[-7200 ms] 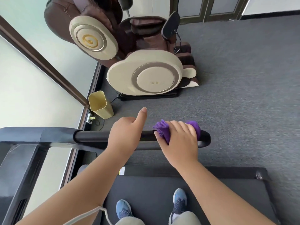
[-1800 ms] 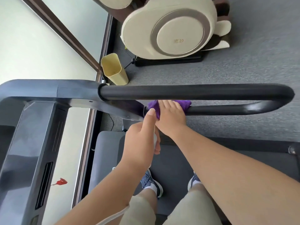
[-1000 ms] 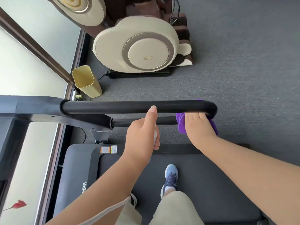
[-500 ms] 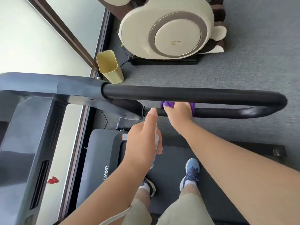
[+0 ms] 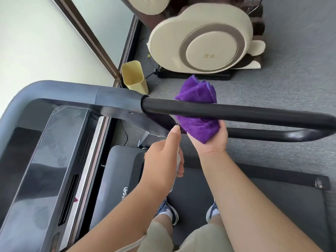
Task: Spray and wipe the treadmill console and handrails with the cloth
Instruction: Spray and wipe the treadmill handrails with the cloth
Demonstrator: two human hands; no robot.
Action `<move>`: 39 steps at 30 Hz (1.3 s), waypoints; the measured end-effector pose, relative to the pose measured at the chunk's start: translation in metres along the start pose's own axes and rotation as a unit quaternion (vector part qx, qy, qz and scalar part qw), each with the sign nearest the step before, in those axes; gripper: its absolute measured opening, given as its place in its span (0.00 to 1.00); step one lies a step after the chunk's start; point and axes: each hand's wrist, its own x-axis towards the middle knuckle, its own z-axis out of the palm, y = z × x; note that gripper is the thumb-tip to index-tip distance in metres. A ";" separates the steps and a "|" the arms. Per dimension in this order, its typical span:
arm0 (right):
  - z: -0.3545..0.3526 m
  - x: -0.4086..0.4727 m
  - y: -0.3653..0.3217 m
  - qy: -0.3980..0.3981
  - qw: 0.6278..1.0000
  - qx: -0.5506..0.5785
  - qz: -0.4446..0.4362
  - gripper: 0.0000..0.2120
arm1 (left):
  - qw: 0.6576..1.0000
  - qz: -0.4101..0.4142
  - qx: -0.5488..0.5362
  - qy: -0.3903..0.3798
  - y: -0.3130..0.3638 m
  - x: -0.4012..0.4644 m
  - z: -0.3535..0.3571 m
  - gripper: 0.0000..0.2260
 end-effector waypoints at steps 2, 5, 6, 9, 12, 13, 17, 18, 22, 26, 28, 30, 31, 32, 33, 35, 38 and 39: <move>-0.007 -0.012 -0.016 -0.009 0.999 0.030 -0.014 0.16 | 1.000 0.014 0.020 -0.017 0.004 -0.007 0.014 0.38; -0.026 -0.026 -0.052 0.002 0.996 0.081 -0.032 0.18 | 0.998 0.025 0.044 -0.043 0.010 -0.016 0.038 0.39; -0.031 -0.032 -0.068 0.004 0.994 0.106 -0.040 0.18 | 0.997 0.024 0.055 -0.047 0.013 -0.018 0.047 0.39; -0.044 -0.049 -0.126 0.017 0.979 0.188 -0.081 0.18 | 0.994 0.034 0.086 -0.057 0.024 -0.025 0.079 0.38; -0.052 -0.063 -0.175 0.044 0.960 0.262 -0.084 0.13 | 0.989 0.048 0.120 -0.068 0.037 -0.034 0.113 0.38; -0.052 -0.065 -0.184 0.061 0.958 0.271 -0.074 0.13 | 0.988 0.053 0.126 -0.070 0.042 -0.036 0.124 0.38; -0.046 -0.072 -0.205 0.065 0.949 0.309 -0.025 0.14 | 0.987 0.063 0.125 -0.081 0.055 -0.042 0.160 0.37; -0.041 -0.075 -0.208 0.050 0.943 0.329 -0.013 0.15 | 0.987 0.064 0.125 -0.084 0.057 -0.043 0.166 0.37; -0.030 -0.075 -0.211 0.085 0.946 0.311 -0.036 0.15 | 0.988 0.061 0.115 -0.082 0.064 -0.044 0.177 0.37; -0.054 -0.049 -0.199 0.182 0.961 0.184 -0.097 0.14 | 0.987 0.067 0.123 -0.076 0.065 -0.043 0.174 0.39; -0.053 -0.043 -0.191 0.201 0.973 0.012 -0.110 0.09 | 0.988 0.063 0.126 -0.070 0.063 -0.042 0.168 0.39; -0.034 -0.042 -0.186 0.191 0.957 -0.172 -0.134 0.13 | 0.990 0.054 0.113 -0.062 0.061 -0.038 0.161 0.39; -0.027 -0.037 -0.183 0.196 0.933 -0.260 -0.150 0.16 | 0.991 0.051 0.107 -0.058 0.059 -0.036 0.157 0.39; -0.024 -0.033 -0.179 0.214 0.896 -0.352 -0.167 0.17 | 0.992 0.048 0.104 -0.055 0.058 -0.033 0.152 0.39; -0.025 -0.029 -0.173 0.225 0.833 -0.465 -0.200 0.13 | 0.992 0.043 0.102 -0.051 0.057 -0.031 0.148 0.39; -0.041 -0.021 -0.156 0.189 0.661 -0.692 -0.221 0.07 | 0.994 0.033 0.095 -0.046 0.056 -0.028 0.139 0.39; -0.068 -0.012 -0.132 0.129 0.458 -0.848 -0.234 0.03 | 0.995 0.029 0.090 -0.041 0.058 -0.027 0.124 0.40; -0.070 -0.009 -0.126 0.129 0.405 -0.877 -0.225 0.04 | 0.995 0.030 0.084 -0.036 0.057 -0.026 0.116 0.39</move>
